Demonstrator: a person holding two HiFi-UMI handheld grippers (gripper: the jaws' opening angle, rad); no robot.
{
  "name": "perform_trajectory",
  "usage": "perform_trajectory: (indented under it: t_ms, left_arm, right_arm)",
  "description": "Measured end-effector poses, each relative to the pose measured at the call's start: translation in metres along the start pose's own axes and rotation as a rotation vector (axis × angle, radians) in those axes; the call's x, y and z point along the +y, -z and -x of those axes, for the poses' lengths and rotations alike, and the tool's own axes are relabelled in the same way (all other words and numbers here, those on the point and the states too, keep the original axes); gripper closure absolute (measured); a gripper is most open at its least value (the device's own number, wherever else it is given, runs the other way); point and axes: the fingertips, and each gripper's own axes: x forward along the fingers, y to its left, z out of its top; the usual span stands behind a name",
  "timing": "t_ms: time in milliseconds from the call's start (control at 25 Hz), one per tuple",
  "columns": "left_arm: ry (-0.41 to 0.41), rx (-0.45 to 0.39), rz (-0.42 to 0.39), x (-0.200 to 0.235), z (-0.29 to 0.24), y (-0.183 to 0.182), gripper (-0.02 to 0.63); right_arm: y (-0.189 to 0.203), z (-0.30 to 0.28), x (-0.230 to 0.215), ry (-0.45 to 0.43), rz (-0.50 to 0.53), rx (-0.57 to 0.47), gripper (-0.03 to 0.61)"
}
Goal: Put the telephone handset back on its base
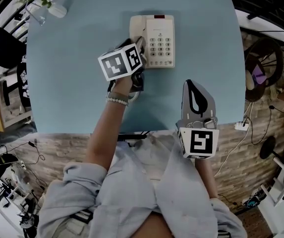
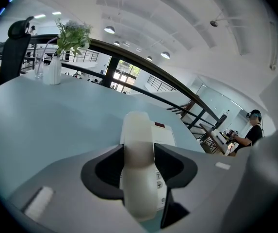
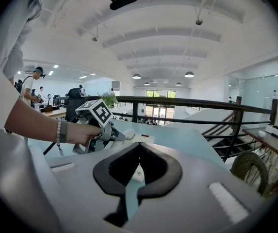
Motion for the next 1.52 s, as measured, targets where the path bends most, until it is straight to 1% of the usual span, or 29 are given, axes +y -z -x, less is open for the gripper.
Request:
perform_trajectory:
  t_ms: [120,320,480,560,600,720,760,800,1240,1440,1520]
  left_arm:
    - [0.015,-0.014,-0.013,-0.006,0.001,-0.003,0.416]
    - [0.017,-0.018,-0.046,-0.008,0.002,-0.005,0.416]
    - [0.041,-0.027,-0.055,-0.013,0.004,-0.006,0.416]
    - [0.049,-0.038,-0.076,-0.014,0.008,-0.009,0.416]
    - [0.046,-0.051,-0.092,-0.014,0.011,-0.011,0.427]
    - [0.028,-0.1,-0.125,-0.01,0.02,-0.019,0.569]
    - [0.032,-0.11,-0.13,-0.01,0.022,-0.02,0.596]
    - [0.039,-0.117,-0.134,-0.011,0.025,-0.021,0.606]
    - [0.155,-0.169,-0.227,-0.022,0.064,-0.024,0.611]
    - [0.216,-0.19,-0.213,-0.025,0.094,-0.028,0.611]
    - [0.235,-0.209,-0.226,-0.027,0.108,-0.032,0.611]
  right_arm:
    - [0.0,0.0,0.001,-0.002,-0.001,0.001,0.572]
    - [-0.001,0.0,0.002,-0.003,-0.001,-0.004,0.572]
    - [-0.002,0.001,0.003,-0.003,0.002,-0.008,0.572]
    - [-0.002,0.002,0.004,-0.001,0.003,-0.007,0.572]
    - [-0.002,0.002,0.004,0.0,0.004,-0.007,0.572]
    - [-0.004,0.004,0.008,0.009,0.007,-0.012,0.572]
    - [-0.005,0.005,0.009,0.012,0.008,-0.013,0.572]
    - [-0.005,0.006,0.01,0.015,0.01,-0.015,0.572]
    - [-0.022,0.019,0.027,0.047,0.031,-0.059,0.572]
    - [-0.036,0.029,0.039,0.058,0.05,-0.09,0.572]
    - [-0.041,0.034,0.044,0.066,0.052,-0.104,0.572]
